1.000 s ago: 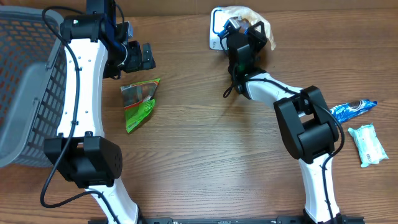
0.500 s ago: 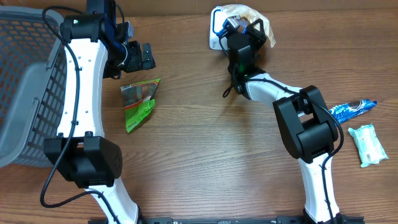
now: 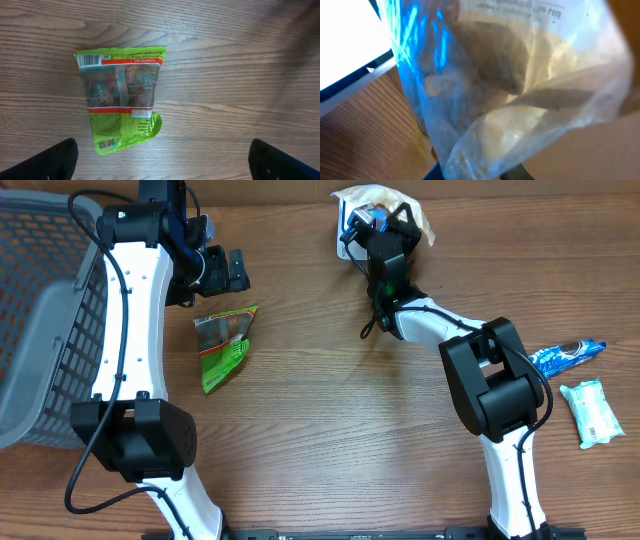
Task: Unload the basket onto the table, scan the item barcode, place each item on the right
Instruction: 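Hold the mushroom bag's label against the scanner window with right gripper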
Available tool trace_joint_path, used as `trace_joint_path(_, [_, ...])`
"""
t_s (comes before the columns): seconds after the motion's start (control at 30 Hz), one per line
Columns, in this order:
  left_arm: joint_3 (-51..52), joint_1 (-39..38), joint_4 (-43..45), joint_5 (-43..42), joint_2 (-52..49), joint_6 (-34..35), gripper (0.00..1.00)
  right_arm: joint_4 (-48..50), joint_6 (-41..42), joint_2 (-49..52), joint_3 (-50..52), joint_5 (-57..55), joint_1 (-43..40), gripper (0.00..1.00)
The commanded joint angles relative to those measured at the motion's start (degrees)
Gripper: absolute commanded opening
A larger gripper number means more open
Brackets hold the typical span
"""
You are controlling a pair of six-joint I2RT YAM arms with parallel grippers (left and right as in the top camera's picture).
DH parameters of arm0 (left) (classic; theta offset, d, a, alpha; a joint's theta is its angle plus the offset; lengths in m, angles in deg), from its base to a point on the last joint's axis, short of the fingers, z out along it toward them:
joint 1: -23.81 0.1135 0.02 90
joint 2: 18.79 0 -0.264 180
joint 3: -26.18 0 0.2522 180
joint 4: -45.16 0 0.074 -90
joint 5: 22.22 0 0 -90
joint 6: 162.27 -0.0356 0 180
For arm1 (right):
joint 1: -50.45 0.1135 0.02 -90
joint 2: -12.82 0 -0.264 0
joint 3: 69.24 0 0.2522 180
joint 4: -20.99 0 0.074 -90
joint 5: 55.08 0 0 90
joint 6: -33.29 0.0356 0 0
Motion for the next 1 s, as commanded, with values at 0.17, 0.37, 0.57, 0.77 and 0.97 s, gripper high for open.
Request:
trace_joint_path(0.17, [0.2,-0.4,0.1,-0.5,-0.4,-0.5,1.0,-0.8,-0.9,-0.2,-1.4,2.7,0.0,0.04])
trace_joint_path(0.37, [0.2,-0.4,0.1,-0.5,-0.4,-0.5,1.0,-0.8,-0.9,-0.2,-1.4,2.5,0.0,0.04])
trace_joint_path(0.57, [0.2,-0.4,0.1,-0.5,-0.4,-0.5,1.0,-0.7,-2.5,-0.2,-1.4,0.5,0.0,0.04])
trace_joint_path(0.77, [0.2,-0.4,0.1,-0.5,-0.4,-0.5,1.0,6.6,-10.0,-1.3,-1.4,-1.3,0.3,0.04])
trace_joint_path(0.97, [0.2,-0.4,0.1,-0.5,-0.4,-0.5,1.0,9.2,-10.1,-9.3,-1.4,-9.3,3.5,0.04])
